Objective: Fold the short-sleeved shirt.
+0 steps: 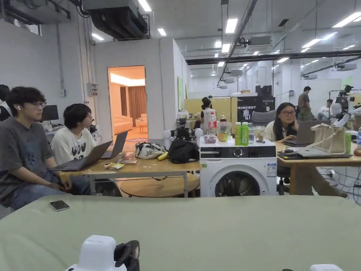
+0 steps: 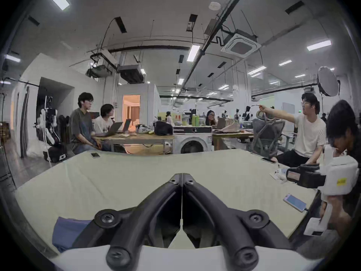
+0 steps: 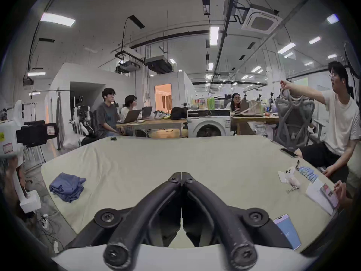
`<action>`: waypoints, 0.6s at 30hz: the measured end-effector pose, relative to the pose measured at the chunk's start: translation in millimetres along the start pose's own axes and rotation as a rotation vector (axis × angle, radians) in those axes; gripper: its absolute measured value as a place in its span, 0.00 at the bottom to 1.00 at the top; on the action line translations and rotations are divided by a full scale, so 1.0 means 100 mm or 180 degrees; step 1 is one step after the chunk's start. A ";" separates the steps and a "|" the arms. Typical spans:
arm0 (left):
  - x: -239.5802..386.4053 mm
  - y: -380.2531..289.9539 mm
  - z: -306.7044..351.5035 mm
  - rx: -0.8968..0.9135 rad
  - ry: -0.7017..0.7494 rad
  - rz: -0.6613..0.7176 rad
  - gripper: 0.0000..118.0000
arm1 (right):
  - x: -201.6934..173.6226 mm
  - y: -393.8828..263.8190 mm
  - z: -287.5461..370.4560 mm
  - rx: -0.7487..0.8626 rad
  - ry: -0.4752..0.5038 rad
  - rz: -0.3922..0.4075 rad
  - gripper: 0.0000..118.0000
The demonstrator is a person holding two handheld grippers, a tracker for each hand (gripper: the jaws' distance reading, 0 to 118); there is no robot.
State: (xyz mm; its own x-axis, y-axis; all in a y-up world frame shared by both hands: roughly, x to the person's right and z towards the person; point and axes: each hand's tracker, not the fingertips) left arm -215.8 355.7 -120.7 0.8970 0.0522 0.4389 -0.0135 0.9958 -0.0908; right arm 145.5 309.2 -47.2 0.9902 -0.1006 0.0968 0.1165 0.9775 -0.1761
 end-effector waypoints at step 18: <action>-0.05 -0.07 -0.04 -0.0062 0.0017 0.0112 0.68 | -0.17 0.08 0.03 0.0088 0.0077 -0.0026 0.85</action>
State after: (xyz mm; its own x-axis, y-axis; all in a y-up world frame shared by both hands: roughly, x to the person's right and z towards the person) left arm -218.4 348.3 -125.8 0.8985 0.0866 0.4303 -0.0365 0.9917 -0.1234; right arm 129.4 319.3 -47.3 0.9909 -0.1126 0.0742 0.1226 0.9813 -0.1484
